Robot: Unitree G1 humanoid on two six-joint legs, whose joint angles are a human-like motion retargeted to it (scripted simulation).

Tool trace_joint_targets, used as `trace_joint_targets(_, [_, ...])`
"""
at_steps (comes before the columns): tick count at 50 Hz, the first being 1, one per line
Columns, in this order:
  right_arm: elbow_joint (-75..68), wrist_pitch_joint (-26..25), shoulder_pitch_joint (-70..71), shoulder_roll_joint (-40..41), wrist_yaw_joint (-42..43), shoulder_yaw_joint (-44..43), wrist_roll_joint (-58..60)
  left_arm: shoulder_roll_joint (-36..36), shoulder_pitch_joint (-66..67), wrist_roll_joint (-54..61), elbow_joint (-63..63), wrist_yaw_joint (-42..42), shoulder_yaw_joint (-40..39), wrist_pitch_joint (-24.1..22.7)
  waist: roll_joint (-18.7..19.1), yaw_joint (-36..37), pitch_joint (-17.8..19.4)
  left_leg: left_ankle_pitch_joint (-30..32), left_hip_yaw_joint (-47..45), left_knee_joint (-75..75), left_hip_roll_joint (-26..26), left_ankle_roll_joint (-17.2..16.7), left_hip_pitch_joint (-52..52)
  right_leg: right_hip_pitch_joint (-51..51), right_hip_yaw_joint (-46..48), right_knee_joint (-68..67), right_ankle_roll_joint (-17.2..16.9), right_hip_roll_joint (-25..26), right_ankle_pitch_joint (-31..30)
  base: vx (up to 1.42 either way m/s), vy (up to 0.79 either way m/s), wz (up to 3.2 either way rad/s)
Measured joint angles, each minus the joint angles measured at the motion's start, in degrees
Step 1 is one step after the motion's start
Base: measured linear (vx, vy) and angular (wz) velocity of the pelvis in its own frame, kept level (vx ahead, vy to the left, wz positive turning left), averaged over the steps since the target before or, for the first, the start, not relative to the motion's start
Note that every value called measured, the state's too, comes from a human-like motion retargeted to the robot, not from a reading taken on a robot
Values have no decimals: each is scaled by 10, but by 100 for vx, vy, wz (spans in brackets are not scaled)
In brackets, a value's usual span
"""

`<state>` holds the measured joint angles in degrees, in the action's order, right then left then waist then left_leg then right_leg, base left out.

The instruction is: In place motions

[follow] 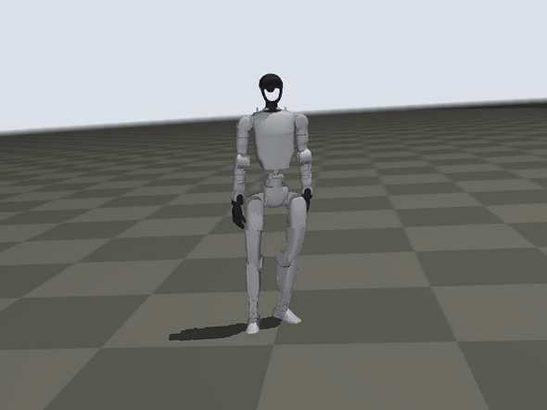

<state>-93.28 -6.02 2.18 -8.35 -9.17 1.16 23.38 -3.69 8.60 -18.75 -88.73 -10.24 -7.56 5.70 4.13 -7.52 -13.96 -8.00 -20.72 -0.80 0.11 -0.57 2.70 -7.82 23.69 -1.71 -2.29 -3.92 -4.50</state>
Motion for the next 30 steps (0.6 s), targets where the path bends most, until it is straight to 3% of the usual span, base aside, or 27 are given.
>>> trace_joint_targets(30, [19, 2, -4, 7, -12, 2, -2, 1, 1, 17, -13, 3, -6, 0, 1, -18, -7, -10, -2, 11, 7, 0, -35, 28, 1, -10, 6, 10, 8, 7, 5, -1])
